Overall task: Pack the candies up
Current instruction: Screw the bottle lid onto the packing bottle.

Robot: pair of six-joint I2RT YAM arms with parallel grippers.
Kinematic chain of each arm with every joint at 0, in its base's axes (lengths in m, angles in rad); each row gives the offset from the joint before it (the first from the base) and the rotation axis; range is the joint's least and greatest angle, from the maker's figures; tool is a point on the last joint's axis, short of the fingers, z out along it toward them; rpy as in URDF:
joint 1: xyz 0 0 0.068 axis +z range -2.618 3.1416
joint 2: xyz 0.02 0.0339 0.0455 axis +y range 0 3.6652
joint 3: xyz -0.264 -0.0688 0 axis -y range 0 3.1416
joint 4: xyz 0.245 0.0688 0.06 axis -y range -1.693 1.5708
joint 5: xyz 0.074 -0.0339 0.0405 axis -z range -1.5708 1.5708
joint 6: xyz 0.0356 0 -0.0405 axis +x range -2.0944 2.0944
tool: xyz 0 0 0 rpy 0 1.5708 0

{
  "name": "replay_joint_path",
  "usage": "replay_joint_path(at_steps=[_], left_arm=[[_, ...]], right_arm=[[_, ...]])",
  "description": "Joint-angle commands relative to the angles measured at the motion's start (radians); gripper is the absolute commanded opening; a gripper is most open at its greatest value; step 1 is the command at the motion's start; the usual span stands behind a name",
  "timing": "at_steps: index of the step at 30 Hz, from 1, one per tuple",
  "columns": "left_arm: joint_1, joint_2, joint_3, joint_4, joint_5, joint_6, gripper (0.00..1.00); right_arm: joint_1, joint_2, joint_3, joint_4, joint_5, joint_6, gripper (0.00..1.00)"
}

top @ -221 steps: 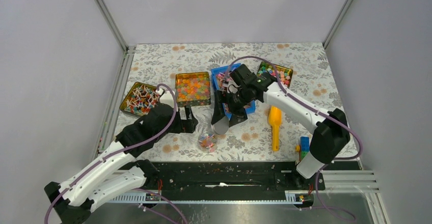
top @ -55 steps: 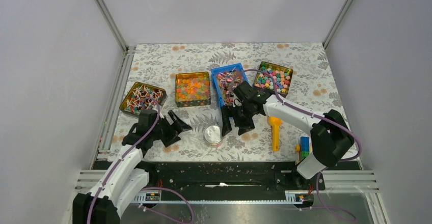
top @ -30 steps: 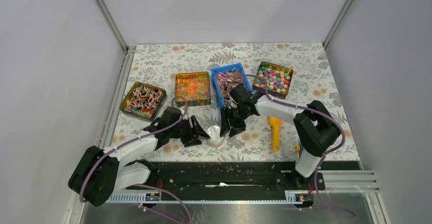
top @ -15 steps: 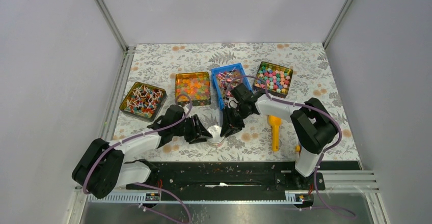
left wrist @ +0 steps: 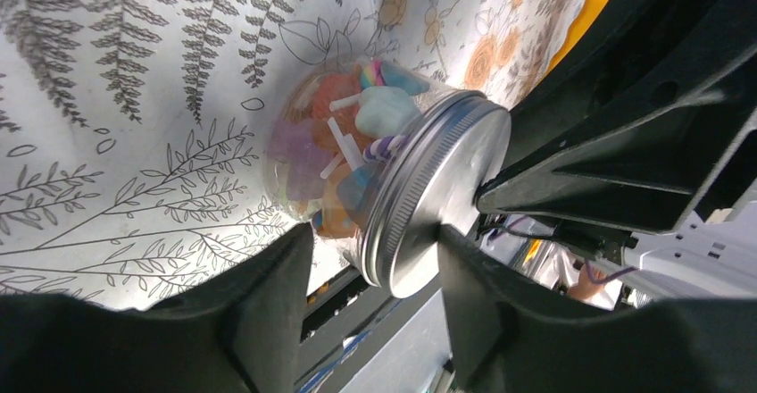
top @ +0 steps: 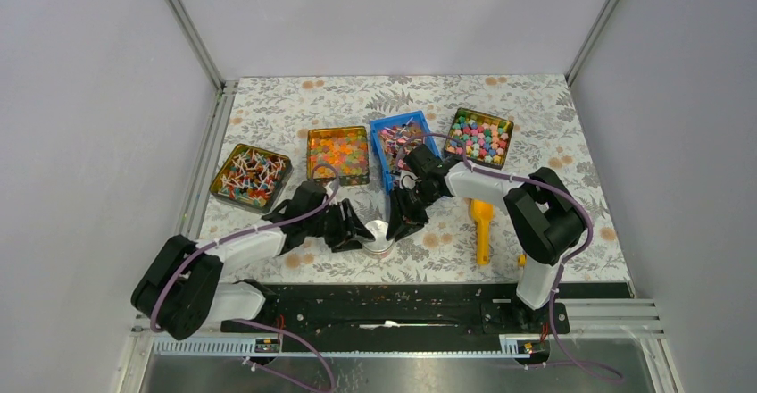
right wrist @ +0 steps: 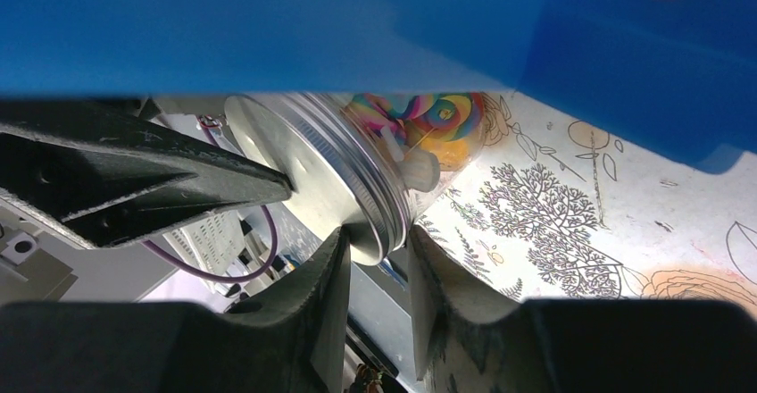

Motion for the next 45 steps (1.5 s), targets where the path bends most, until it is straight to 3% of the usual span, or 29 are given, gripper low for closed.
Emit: replay_joint_path(at_steps=[1,7,15,19,26,28,33,38,41,45], left_arm=[[-0.017,0.082,0.065,-0.033,-0.114,0.071,0.55],[-0.020,0.122,0.165,-0.090,-0.133,0.131,0.58],[-0.025,0.171,0.211,-0.071,-0.132,0.144,0.64],[-0.025,0.158,0.207,-0.031,-0.135,0.135,0.64],[-0.025,0.155,0.196,0.009,-0.129,0.133,0.65],[-0.025,0.167,0.195,0.001,-0.139,0.129,0.61],[-0.025,0.200,0.185,-0.010,-0.149,0.126,0.39],[-0.026,0.215,0.174,-0.013,-0.150,0.137,0.32],[-0.026,0.193,0.173,-0.013,-0.147,0.152,0.37],[-0.026,0.093,0.196,-0.032,-0.139,0.208,0.62]], right_arm=[[0.038,0.107,-0.062,-0.018,0.242,-0.084,0.02],[0.037,0.063,-0.084,0.027,0.190,-0.073,0.31],[0.037,0.038,-0.083,0.034,0.172,-0.083,0.54],[0.036,0.004,-0.086,0.051,0.160,-0.078,0.58],[0.006,-0.038,-0.112,0.106,0.145,-0.039,0.59],[-0.007,-0.024,-0.115,0.113,0.163,-0.017,0.53],[-0.013,0.071,-0.068,0.010,0.250,-0.052,0.34],[-0.013,0.121,-0.069,-0.042,0.264,-0.078,0.12],[-0.013,0.119,-0.069,-0.051,0.254,-0.090,0.10],[-0.013,0.072,-0.066,-0.050,0.236,-0.098,0.22]])
